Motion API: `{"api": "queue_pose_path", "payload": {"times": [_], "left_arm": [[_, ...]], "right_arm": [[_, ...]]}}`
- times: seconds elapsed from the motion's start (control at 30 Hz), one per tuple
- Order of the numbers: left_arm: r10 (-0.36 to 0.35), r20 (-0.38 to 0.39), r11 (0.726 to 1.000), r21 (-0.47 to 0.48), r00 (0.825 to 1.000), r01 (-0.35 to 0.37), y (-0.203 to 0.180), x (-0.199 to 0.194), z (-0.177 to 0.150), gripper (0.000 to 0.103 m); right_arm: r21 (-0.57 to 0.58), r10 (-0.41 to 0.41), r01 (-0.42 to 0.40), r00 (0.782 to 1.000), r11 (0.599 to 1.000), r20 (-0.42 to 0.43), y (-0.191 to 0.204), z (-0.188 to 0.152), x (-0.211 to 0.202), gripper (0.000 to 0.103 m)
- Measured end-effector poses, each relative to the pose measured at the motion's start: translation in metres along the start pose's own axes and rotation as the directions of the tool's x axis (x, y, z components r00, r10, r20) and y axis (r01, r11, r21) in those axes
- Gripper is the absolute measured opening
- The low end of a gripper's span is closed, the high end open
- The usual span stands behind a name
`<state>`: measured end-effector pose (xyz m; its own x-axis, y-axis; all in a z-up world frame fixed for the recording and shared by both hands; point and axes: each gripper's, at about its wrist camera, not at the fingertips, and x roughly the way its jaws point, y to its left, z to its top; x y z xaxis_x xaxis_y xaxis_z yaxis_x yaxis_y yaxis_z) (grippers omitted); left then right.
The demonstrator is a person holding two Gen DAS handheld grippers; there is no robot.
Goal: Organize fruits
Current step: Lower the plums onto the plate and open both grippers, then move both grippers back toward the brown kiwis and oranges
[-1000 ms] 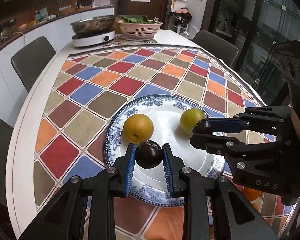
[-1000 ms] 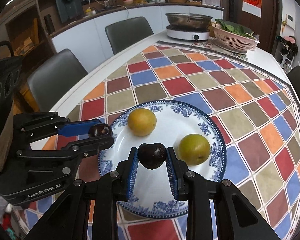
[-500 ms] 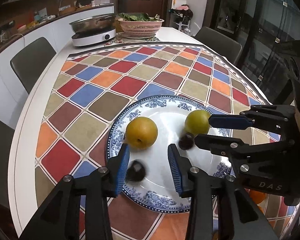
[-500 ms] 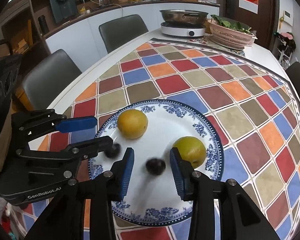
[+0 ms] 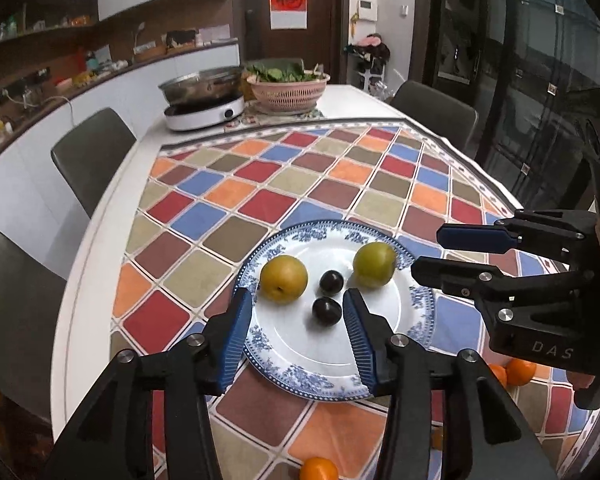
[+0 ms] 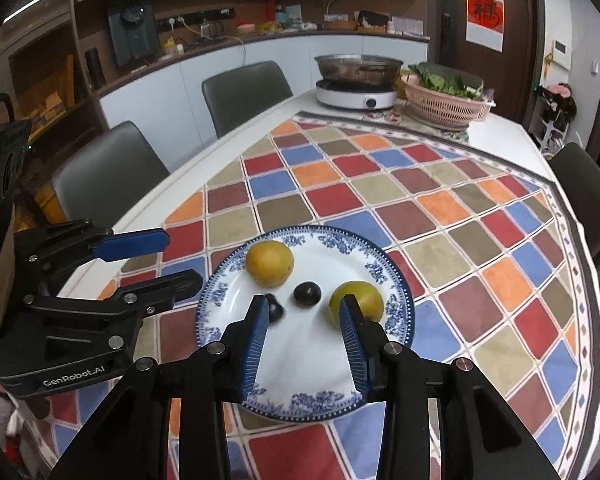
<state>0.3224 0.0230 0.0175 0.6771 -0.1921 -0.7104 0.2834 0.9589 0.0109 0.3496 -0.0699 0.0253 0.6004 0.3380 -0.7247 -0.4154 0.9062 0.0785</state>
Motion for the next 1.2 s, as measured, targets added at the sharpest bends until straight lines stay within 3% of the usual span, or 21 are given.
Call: {"api": "queue_pose_path", "payload": {"times": [0.1, 0.3, 0.4, 0.67, 0.77, 1.2], "left_arm": [[-0.003, 0.029, 1.000, 0.003, 1.000, 0.003, -0.007, -0.018, -0.002, 0.054], [0.007, 0.087, 1.000, 0.016, 0.996, -0.008, -0.024, -0.054, -0.008, 0.060], [-0.003, 0.124, 1.000, 0.007, 0.992, 0.002, -0.029, -0.073, -0.014, 0.060], [0.007, 0.191, 1.000, 0.008, 0.981, -0.009, -0.044, -0.116, -0.028, 0.067], [0.008, 0.199, 1.000, 0.010, 0.980, -0.010, -0.048, -0.124, -0.038, 0.069], [-0.007, 0.145, 1.000, 0.017, 0.989, 0.005, -0.059, -0.128, -0.084, 0.074]], "right_arm": [[-0.003, -0.002, 0.002, 1.000, 1.000, 0.025, 0.003, -0.004, -0.018, 0.038], [0.007, 0.001, -0.002, 0.998, 1.000, 0.068, 0.008, -0.015, -0.052, 0.038], [0.013, 0.001, -0.002, 0.997, 1.000, 0.082, 0.010, -0.020, -0.066, 0.046], [0.008, -0.020, 0.019, 0.990, 1.000, 0.138, 0.022, -0.036, -0.109, 0.046], [0.020, -0.032, 0.029, 0.988, 0.999, 0.153, 0.025, -0.045, -0.121, 0.055], [0.034, -0.070, 0.067, 0.992, 0.997, 0.105, 0.038, -0.092, -0.134, 0.055]]}}
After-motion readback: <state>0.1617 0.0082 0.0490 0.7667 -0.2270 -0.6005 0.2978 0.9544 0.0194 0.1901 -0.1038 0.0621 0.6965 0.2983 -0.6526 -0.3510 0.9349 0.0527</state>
